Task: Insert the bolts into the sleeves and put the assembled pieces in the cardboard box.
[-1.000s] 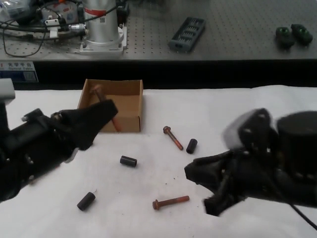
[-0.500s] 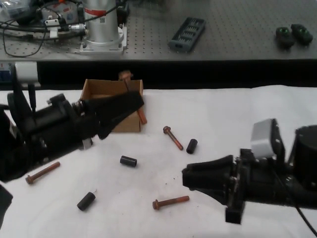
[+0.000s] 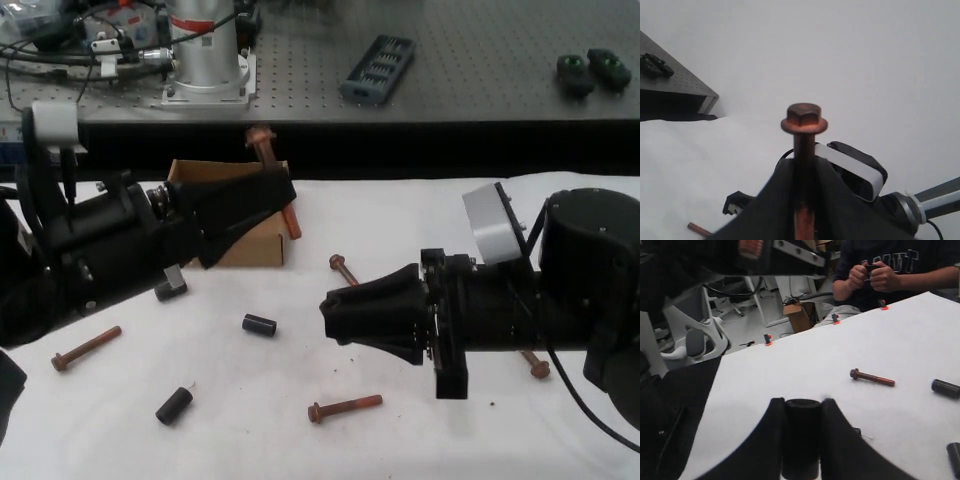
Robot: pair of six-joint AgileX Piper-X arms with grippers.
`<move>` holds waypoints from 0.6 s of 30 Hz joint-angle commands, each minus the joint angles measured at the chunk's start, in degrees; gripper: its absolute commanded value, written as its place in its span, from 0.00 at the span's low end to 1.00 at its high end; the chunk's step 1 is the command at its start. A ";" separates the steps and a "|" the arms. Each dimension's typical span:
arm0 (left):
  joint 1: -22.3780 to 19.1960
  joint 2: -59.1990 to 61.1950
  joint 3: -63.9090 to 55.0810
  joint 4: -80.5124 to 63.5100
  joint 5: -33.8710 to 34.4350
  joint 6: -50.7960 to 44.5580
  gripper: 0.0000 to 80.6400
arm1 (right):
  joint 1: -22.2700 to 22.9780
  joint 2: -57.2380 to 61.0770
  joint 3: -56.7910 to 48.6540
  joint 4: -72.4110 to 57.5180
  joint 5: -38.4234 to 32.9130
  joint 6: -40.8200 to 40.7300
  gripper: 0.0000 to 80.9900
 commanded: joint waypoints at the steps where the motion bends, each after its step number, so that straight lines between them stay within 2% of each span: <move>1: 0.45 1.15 -0.96 0.91 4.88 -0.46 0.01 | -0.37 0.11 -0.51 -1.01 -3.34 0.15 0.05; 4: 0.43 3.50 -2.01 0.65 9.13 -0.46 0.01 | -0.37 0.11 -0.51 -2.83 -4.92 2.81 0.05; 11: 0.43 7.67 -5.63 -1.12 13.22 -0.46 0.01 | -0.37 0.11 -0.51 -10.17 -5.20 6.35 0.05; 18: 0.43 8.25 -6.45 -2.61 13.48 -0.46 0.01 | -1.03 0.16 -0.51 -11.33 -3.68 6.92 0.05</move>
